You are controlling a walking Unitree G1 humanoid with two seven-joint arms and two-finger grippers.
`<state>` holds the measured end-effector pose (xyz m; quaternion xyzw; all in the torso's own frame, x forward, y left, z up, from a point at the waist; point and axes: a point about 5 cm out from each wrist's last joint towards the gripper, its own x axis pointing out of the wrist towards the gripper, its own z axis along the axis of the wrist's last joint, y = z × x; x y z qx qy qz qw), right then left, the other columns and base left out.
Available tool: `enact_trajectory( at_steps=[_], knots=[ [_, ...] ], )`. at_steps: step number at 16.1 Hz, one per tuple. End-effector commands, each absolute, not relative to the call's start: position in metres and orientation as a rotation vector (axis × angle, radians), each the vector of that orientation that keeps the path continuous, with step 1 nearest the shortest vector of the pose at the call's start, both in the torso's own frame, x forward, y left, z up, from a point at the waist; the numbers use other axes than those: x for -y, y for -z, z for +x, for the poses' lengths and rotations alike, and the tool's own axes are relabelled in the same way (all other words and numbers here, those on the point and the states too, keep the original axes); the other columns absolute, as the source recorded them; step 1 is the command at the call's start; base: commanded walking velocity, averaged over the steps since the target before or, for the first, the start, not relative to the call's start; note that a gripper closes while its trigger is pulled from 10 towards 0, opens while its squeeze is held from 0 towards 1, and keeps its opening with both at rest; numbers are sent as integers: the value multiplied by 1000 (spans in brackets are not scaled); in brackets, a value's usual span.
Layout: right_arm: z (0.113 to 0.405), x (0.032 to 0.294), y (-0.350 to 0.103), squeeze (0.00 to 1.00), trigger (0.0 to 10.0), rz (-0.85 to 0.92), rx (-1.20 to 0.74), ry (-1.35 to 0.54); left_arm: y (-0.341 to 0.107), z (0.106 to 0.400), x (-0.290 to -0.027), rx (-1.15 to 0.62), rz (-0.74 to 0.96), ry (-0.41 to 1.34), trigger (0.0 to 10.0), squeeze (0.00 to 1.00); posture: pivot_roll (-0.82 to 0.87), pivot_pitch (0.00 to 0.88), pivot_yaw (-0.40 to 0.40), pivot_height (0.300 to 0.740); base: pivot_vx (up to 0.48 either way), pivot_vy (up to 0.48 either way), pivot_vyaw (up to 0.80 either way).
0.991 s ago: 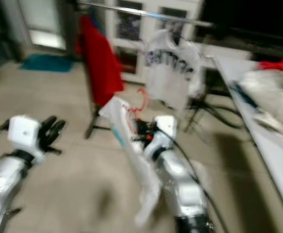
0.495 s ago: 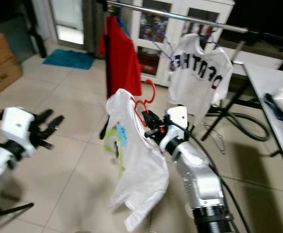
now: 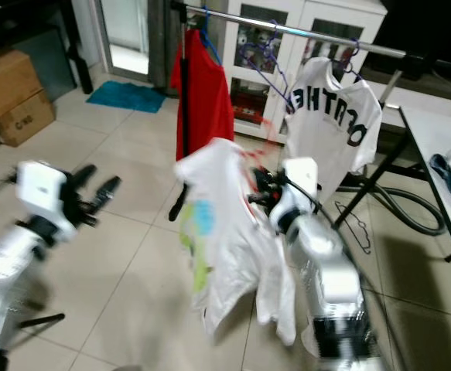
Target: Hang hanger
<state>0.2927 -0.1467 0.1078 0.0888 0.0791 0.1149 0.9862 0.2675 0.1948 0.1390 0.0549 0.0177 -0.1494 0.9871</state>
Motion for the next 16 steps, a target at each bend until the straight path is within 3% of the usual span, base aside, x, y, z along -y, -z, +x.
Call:
enact_trajectory(
  at_steps=[1,5,7,10,16],
  knots=[
    [286,153,-103,0,10000,167,-152,-149,-131,268,-194,-52,101,264,10000,0,111,0,-49,740,0,0,0],
    [270,145,-87,0,10000,170,-159,-98,-122,268,-192,-64,118,234,10000,0,98,0,-28,740,268,0,0],
    [271,142,-89,0,10000,147,-150,-118,-124,270,-193,-53,127,228,10000,0,102,0,-31,740,401,0,0],
    [276,142,-93,0,10000,144,-132,-119,-126,270,-196,-47,144,233,10000,0,110,0,-40,740,450,0,800],
    [278,140,-92,0,10000,148,-125,-78,-128,270,-192,-43,150,298,10000,0,109,0,-34,740,463,0,0]
  ],
)
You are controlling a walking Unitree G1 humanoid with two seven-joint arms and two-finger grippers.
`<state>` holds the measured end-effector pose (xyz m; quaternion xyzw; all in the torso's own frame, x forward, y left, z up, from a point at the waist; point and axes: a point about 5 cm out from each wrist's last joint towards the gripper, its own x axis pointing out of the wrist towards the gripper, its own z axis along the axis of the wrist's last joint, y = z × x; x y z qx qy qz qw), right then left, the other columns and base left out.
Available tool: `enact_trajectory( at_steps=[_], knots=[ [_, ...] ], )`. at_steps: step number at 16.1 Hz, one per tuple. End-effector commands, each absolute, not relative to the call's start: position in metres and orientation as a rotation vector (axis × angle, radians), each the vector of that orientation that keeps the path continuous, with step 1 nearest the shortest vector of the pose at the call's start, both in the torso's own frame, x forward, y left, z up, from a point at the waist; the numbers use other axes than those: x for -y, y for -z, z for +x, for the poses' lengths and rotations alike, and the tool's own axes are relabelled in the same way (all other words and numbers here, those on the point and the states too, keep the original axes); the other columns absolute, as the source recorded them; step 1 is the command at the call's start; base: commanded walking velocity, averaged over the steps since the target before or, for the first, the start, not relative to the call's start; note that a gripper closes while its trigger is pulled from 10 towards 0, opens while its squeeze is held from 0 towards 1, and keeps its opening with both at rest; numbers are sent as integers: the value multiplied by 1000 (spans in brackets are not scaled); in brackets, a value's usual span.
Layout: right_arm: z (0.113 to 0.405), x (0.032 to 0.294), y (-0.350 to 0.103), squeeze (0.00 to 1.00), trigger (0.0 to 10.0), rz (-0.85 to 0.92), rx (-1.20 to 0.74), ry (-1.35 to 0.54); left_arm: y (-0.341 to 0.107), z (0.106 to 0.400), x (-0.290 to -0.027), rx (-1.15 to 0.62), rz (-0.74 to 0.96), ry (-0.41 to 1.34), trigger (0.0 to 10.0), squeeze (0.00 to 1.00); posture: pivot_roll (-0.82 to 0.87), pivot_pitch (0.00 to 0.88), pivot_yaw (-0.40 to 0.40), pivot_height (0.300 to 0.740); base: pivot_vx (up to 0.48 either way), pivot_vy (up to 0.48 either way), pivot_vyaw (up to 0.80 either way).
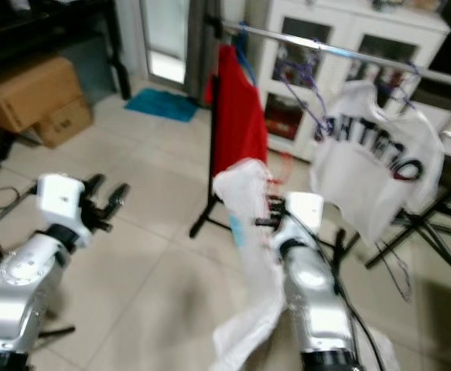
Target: Hang hanger
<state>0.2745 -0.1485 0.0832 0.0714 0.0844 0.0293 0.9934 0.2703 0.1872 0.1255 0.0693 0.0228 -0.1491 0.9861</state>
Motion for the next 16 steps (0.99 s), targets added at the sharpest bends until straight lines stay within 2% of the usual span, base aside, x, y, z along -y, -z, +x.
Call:
enact_trajectory(
  at_steps=[1,3,6,10,14,16],
  knots=[
    [278,143,-90,0,10000,148,-137,-54,-127,269,-188,-45,146,329,10000,0,108,0,-32,740,461,0,0],
    [278,147,-88,0,10000,133,-154,-30,-126,268,-181,-47,129,378,10000,0,104,0,-27,740,465,0,-284],
    [278,150,-89,0,10000,119,-157,-36,-123,268,-176,-61,134,417,10000,0,98,0,-24,740,469,0,-800],
    [276,158,-84,0,10000,76,-198,-11,-121,267,-176,-72,135,428,10000,0,96,0,-26,740,469,0,0],
    [277,173,-82,0,10000,39,-216,27,-117,265,-176,-87,142,438,10000,0,96,0,-29,740,469,0,-800],
    [278,176,-82,0,10000,29,-230,26,-116,264,-176,-92,142,439,10000,0,96,0,-29,740,469,0,0]
  ],
)
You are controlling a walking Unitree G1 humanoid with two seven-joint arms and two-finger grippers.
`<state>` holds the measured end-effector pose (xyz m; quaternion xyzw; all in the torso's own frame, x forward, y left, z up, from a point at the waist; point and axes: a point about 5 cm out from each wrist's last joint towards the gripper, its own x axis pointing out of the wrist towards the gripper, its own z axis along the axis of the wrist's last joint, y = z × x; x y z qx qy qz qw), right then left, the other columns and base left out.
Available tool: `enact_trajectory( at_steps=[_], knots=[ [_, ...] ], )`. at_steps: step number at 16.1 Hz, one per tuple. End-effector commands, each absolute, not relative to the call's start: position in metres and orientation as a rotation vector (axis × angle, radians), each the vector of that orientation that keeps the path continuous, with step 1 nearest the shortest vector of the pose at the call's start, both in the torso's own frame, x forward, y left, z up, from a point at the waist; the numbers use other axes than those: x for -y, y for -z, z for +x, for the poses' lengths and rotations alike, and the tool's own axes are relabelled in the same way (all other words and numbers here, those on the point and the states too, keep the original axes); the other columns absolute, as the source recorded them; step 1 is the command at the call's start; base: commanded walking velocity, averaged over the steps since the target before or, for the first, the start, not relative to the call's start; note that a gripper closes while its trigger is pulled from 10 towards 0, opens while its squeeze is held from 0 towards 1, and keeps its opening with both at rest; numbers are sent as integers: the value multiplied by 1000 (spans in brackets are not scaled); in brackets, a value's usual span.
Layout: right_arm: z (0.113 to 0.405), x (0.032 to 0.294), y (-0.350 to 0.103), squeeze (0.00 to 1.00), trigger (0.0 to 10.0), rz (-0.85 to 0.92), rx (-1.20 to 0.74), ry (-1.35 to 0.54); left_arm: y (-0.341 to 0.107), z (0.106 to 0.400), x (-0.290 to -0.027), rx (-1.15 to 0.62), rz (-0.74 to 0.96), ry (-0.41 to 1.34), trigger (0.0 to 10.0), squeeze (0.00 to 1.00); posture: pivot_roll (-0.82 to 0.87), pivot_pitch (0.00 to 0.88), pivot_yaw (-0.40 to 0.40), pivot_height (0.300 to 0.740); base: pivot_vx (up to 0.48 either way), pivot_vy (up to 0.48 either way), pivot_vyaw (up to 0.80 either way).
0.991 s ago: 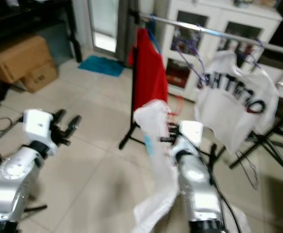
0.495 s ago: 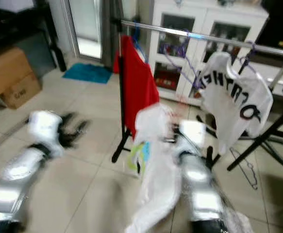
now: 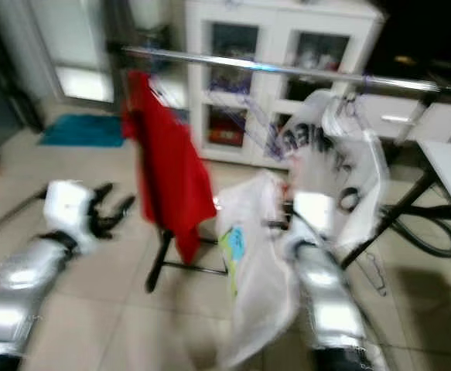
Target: Hang hanger
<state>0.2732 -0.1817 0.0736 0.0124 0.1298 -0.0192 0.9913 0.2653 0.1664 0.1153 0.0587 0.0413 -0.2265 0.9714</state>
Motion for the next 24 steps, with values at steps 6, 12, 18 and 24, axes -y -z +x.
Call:
enact_trajectory(
  at_steps=[6,12,18,24],
  knots=[
    [276,203,-76,0,10000,-30,-291,122,-111,259,-171,-113,139,470,10000,0,95,0,-41,740,456,0,0],
    [283,217,-90,0,10000,-31,-234,42,-114,246,-164,-109,162,614,10000,0,96,0,-49,740,64,0,0],
    [304,231,-126,0,10000,-49,-129,-8,-125,237,-141,-87,159,820,10000,0,85,0,-44,740,0,0,0],
    [326,230,-156,0,10000,-58,-23,-15,-143,242,-121,-49,130,951,10000,0,86,0,-46,740,0,0,0]
  ],
)
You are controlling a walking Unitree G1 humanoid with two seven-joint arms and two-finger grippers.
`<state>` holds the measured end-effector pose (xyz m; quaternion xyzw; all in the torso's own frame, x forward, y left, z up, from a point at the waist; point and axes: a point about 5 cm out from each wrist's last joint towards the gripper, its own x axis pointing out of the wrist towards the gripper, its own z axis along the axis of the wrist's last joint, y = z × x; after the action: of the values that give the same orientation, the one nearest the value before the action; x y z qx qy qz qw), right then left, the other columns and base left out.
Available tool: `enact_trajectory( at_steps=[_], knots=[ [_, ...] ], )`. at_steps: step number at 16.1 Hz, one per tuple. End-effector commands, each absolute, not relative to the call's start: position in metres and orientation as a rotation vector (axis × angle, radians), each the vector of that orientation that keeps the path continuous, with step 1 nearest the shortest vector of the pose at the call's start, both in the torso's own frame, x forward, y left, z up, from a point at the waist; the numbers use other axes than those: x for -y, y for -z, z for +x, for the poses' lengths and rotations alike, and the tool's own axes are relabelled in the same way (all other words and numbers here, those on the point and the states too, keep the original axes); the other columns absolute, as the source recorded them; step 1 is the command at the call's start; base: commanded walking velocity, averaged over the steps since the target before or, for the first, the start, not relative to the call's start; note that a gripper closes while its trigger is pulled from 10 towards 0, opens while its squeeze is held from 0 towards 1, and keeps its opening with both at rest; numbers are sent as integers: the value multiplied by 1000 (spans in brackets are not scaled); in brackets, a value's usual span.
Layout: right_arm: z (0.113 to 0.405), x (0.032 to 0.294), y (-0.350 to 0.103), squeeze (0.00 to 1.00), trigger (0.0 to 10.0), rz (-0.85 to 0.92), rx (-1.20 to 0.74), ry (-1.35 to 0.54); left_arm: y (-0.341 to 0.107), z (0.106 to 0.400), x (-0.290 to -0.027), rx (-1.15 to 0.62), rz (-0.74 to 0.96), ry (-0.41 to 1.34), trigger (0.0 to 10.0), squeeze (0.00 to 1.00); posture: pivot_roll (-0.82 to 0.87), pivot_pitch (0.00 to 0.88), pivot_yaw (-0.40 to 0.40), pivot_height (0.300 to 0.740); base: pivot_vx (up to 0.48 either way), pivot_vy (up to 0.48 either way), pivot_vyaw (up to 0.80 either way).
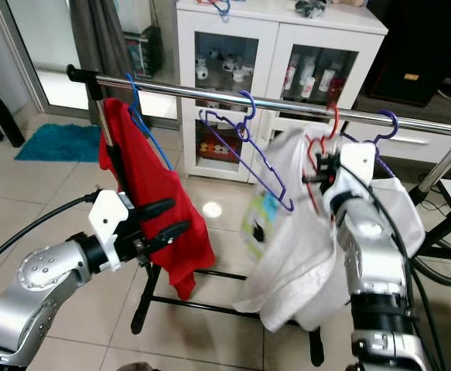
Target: Hang hanger
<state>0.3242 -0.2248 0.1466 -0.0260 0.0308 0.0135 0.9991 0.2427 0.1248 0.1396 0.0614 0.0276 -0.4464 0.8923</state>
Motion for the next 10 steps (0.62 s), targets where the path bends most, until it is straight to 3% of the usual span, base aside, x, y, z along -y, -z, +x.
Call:
enact_trajectory(
  at_steps=[1,10],
  knots=[
    [329,227,-159,0,10000,-65,-24,-34,-146,240,-118,-47,122,991,10000,0,85,0,-44,740,0,0,0],
    [356,208,-153,0,10000,-79,-204,-78,-156,235,-108,-44,108,1094,10000,0,82,0,-39,740,0,0,0]
  ],
)
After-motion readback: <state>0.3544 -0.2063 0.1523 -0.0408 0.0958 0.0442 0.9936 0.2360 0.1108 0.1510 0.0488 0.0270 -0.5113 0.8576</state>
